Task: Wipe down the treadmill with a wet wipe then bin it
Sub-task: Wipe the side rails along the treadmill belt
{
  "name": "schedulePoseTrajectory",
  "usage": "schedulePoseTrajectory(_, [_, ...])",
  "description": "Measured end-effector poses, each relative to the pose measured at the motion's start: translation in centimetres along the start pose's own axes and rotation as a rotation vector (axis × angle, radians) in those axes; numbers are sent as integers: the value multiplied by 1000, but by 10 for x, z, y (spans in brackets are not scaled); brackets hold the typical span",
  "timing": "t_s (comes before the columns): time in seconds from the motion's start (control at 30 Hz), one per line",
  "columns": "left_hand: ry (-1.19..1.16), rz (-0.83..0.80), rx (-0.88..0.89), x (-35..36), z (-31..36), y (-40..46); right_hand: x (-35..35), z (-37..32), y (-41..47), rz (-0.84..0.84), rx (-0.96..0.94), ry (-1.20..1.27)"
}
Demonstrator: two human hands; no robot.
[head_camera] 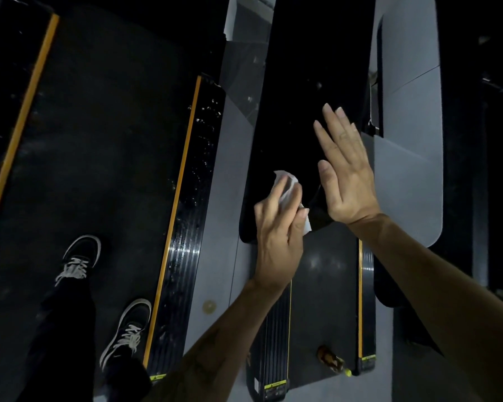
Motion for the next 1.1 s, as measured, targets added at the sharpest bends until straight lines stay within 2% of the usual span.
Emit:
schedulePoseTrajectory(0.23, [-12,166,47,-5,-5,4,1,0,0,-2,-2,-13])
schedulePoseTrajectory(0.37, [-154,76,-1,2,1,-2,1,0,0,3,-2,-4])
schedulePoseTrajectory(0.57, [-84,-60,22,9,1,-30,0,0,0,5,8,8])
schedulePoseTrajectory(0.83, [-50,-141,-85,19,14,-4,1,1,0,7,1,-5])
schedulePoseTrajectory(1.1, [-72,-108,-197,0,0,-41,0,0,0,7,5,15])
Point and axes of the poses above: each hand's wrist, its own y-axis towards the middle knuckle, its own x-axis out of the palm, z = x × y, the point moved 7 cm from there along y, towards the middle knuckle, and after that the axes turned 15 degrees about -x, right-handed, at the moved point
